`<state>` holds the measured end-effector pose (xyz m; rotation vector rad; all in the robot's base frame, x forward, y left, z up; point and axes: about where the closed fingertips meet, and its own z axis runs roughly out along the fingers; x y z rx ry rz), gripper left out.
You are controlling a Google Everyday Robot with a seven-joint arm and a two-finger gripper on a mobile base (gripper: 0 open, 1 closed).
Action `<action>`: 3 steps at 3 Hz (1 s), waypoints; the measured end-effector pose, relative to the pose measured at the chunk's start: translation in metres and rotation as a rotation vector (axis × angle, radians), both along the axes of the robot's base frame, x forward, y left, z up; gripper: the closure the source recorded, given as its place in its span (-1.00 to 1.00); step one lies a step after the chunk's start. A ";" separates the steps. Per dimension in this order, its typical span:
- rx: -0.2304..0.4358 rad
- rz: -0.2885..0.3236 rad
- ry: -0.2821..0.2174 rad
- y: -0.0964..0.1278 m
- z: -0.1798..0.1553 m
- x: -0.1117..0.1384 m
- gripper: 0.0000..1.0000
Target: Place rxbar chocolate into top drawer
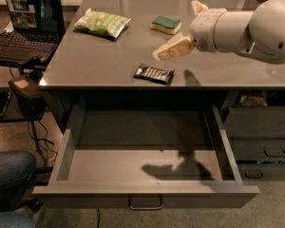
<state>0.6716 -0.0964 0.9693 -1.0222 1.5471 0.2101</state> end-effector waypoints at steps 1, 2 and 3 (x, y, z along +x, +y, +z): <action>0.024 0.030 0.038 0.015 -0.021 0.014 -1.00; 0.061 0.063 0.126 0.028 -0.059 0.030 -1.00; 0.063 0.066 0.131 0.030 -0.062 0.030 -1.00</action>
Offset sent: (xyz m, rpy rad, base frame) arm 0.0477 0.0395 -0.1049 0.1085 0.2364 0.0958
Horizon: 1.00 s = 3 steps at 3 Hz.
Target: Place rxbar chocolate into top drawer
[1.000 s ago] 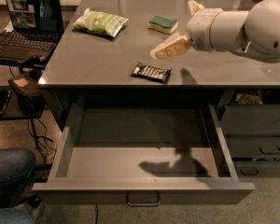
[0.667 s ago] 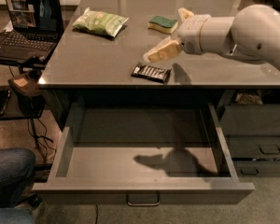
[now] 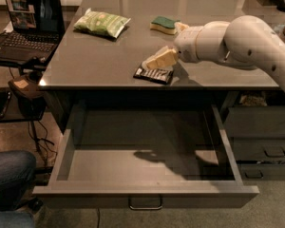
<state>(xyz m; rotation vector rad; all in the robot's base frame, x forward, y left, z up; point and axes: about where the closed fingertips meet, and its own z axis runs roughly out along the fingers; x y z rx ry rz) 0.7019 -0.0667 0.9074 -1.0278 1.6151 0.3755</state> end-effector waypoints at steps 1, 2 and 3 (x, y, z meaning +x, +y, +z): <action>-0.012 -0.020 0.013 -0.003 -0.006 -0.011 -1.00; 0.020 -0.048 0.061 -0.007 -0.031 -0.034 -1.00; 0.016 -0.044 0.067 -0.006 -0.035 -0.035 -1.00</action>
Offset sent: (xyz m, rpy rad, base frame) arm -0.0655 -0.0205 -0.0668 0.0636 0.1300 -0.0941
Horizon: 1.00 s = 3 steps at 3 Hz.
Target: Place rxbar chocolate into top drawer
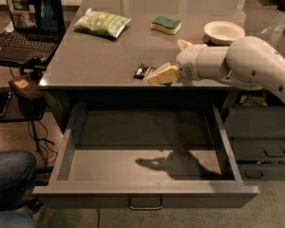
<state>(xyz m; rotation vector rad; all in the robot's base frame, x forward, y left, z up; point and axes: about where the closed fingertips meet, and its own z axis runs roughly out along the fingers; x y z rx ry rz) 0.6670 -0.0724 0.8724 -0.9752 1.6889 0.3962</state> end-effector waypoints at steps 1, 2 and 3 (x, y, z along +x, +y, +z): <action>-0.006 0.011 0.021 0.001 -0.005 0.007 -1.00; 0.016 0.010 0.082 -0.002 -0.026 0.012 -1.00; 0.016 0.009 0.085 -0.002 -0.027 0.012 -1.00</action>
Offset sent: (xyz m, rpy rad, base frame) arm 0.0199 -0.0132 -0.0590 0.0558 0.1787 -0.0040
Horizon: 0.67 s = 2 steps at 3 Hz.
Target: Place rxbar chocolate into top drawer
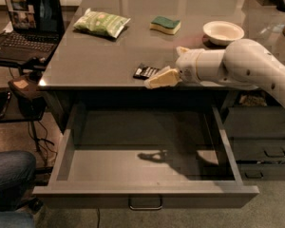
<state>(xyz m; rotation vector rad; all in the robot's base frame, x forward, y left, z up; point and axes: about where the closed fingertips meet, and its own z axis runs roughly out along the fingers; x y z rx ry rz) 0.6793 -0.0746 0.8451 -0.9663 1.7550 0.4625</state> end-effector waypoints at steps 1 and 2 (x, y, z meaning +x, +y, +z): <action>0.000 0.001 0.011 0.001 -0.005 -0.001 -1.00; 0.000 0.001 0.011 0.001 -0.005 -0.001 -0.62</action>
Offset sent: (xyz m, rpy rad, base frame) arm -0.0005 0.0009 -0.0048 0.0002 0.0113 0.0009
